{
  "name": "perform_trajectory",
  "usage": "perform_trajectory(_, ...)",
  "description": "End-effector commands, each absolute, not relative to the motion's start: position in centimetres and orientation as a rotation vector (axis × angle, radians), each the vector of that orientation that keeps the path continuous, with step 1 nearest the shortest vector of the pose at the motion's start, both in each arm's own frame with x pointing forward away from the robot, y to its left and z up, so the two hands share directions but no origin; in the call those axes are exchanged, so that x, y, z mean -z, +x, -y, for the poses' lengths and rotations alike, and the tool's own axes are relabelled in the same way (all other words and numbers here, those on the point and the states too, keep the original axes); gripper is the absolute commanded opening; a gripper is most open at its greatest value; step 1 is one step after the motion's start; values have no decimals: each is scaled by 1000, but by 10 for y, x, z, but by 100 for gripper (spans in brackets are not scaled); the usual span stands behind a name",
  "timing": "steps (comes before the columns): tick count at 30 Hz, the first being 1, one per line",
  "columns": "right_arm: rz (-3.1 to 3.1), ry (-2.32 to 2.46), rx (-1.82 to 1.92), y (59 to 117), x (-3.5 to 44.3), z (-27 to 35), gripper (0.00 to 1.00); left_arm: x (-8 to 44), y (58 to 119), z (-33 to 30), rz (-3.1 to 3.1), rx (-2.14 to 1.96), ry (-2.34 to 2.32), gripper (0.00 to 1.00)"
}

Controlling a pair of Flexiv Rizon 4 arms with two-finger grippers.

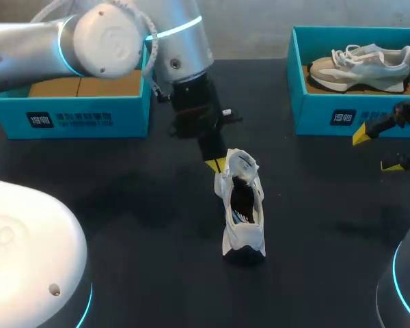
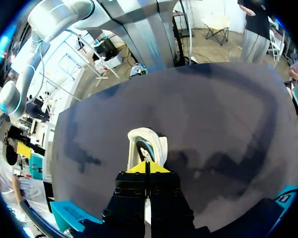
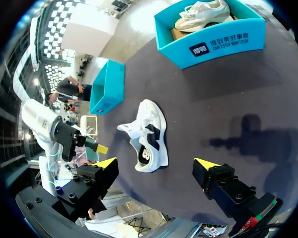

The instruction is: Take the shoe out of the shoebox, open the shoe tongue, remove and reinsert the insole, then place the shoe into the shoebox

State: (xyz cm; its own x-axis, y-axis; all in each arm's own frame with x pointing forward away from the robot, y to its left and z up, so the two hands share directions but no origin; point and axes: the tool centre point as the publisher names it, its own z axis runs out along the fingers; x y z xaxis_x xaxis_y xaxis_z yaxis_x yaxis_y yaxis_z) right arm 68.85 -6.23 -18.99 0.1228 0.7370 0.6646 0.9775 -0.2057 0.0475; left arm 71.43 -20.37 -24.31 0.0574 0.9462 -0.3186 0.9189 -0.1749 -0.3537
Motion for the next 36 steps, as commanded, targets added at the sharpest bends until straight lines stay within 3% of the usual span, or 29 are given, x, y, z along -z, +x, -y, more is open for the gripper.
perform_trajectory(1, 1657, -2010, 805, 688, 190, 61, 100, 244, 716, 211, 1956, -685, -2247, 0)
perform_trajectory(21, 1657, -2010, 805, 688, 190, 61, 100, 288, 698, 238, 1731, -432, -2285, 0)
perform_trajectory(36, 1657, -2010, 805, 688, 190, 61, 100, 291, 696, 237, 1732, -374, -2319, 0)
